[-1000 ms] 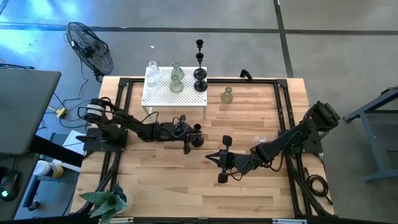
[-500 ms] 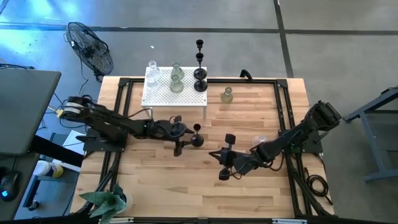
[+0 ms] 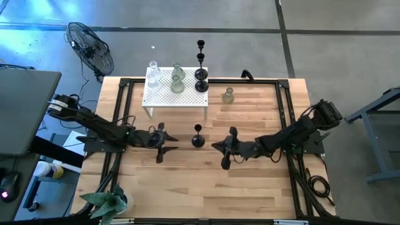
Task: Pick & Place candle stick holders
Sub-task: Align the black candle holder with the other black candle holder on the shelf
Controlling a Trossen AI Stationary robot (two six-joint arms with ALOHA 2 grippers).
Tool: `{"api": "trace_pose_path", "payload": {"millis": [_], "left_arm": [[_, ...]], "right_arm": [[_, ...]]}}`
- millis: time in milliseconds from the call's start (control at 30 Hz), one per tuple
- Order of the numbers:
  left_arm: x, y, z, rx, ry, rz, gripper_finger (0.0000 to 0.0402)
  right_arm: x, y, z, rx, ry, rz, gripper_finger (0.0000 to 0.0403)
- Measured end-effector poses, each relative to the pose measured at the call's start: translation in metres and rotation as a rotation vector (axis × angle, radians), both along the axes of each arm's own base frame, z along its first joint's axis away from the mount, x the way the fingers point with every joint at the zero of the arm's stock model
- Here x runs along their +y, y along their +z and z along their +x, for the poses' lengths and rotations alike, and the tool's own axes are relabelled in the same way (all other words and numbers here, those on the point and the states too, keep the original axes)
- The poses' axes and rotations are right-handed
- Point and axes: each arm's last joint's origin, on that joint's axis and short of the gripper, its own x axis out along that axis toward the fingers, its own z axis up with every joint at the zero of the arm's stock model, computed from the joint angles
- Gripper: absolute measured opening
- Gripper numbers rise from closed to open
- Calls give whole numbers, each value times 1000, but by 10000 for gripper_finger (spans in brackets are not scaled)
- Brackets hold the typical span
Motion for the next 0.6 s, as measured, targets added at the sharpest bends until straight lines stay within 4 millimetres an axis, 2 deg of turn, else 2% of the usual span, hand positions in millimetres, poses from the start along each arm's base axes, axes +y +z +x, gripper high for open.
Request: {"api": "trace_pose_path", "payload": {"millis": [100,167,333,433,500,600], "left_arm": [[3,-8,-10,-51,24,-14,133],[4,-11,-14,-70,33,-17,121],[5,-12,-15,-78,33,-16,104],[5,-12,-15,-74,32,-10,100],[5,-13,-15,-72,31,-9,99],[5,-13,-15,-69,28,1,99]], "right_arm": [[-8,-3,-4,-38,-81,-7,41],[-11,-1,1,-55,-110,-11,73],[-12,-4,30,-25,-66,-66,169],[-18,-8,46,-17,-140,-96,223],[-25,-10,53,-14,-184,-98,248],[-33,-10,63,-19,-145,-73,263]]}}
